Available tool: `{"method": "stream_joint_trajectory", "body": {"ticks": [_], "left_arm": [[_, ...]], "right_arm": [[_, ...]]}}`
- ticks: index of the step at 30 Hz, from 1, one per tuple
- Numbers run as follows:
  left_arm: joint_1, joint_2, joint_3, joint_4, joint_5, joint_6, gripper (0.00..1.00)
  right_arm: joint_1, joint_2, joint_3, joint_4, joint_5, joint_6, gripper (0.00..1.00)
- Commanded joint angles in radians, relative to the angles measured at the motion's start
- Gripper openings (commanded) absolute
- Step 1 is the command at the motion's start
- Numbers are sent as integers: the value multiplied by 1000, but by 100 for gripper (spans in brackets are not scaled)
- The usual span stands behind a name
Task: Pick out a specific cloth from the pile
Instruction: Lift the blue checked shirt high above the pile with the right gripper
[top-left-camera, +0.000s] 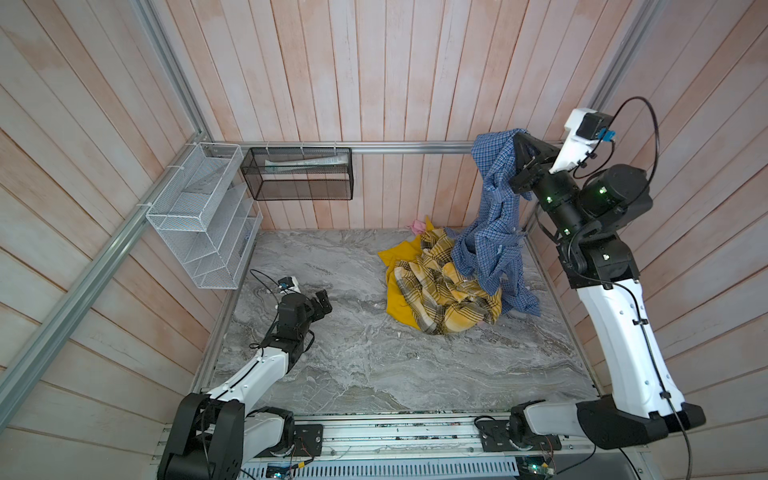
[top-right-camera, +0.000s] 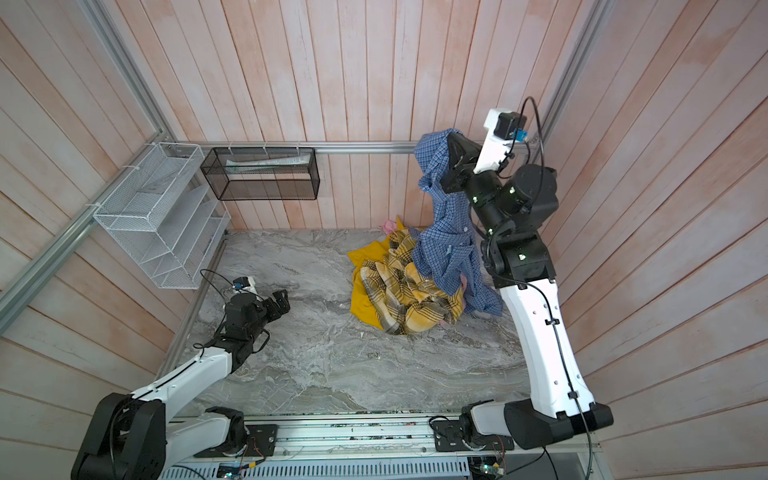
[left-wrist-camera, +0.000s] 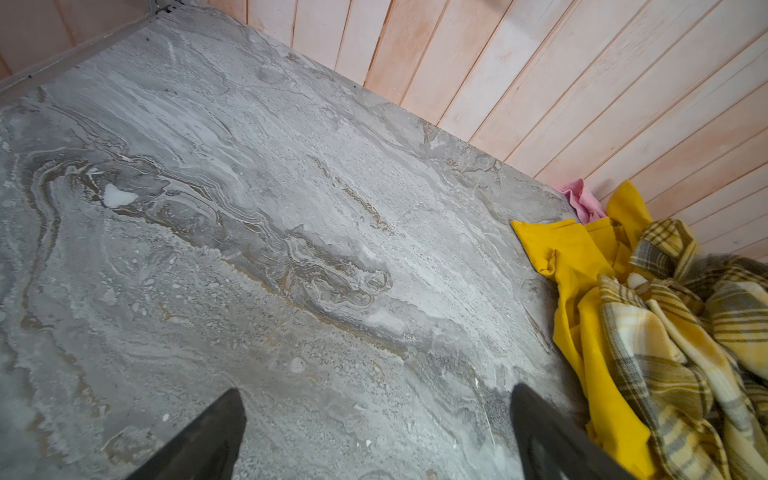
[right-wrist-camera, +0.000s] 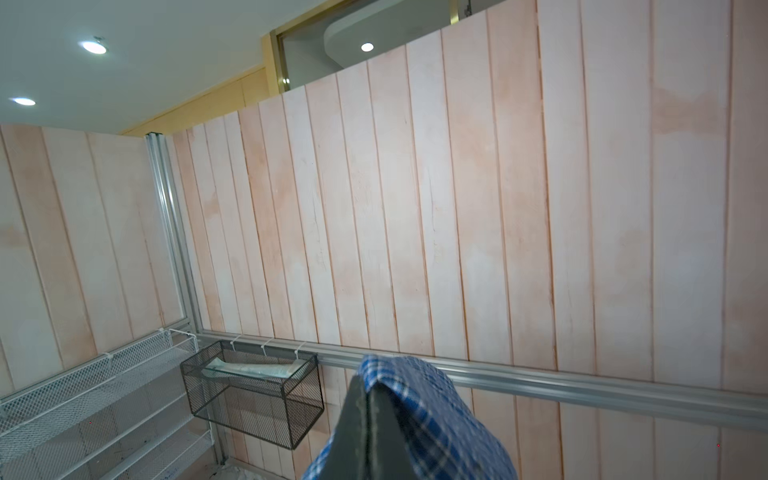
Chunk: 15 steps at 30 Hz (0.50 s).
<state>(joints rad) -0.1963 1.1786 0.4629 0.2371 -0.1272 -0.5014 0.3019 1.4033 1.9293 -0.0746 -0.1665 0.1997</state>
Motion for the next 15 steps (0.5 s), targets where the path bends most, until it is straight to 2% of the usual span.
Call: {"method": "stream_joint_trajectory", "body": {"ticks": [1,4,7,10,15], "left_arm": [[-17,16,30,25,8,-5,100],[-30,27,28,34,5,-12,100],[-37,27,22,33,0,-16,100],[-37,17,15,26,-8,-13,100],[-37,13,7,26,-14,-8,100]], "right_arm": [[54,64,162,-15,-18,-38,0],[90,140,275,-93,11,-61,0],[110,167,261,-159,54,-75,0],[111,142,128,-192,94,-76,0],[111,52,-255,-149,142,-64,0]]}}
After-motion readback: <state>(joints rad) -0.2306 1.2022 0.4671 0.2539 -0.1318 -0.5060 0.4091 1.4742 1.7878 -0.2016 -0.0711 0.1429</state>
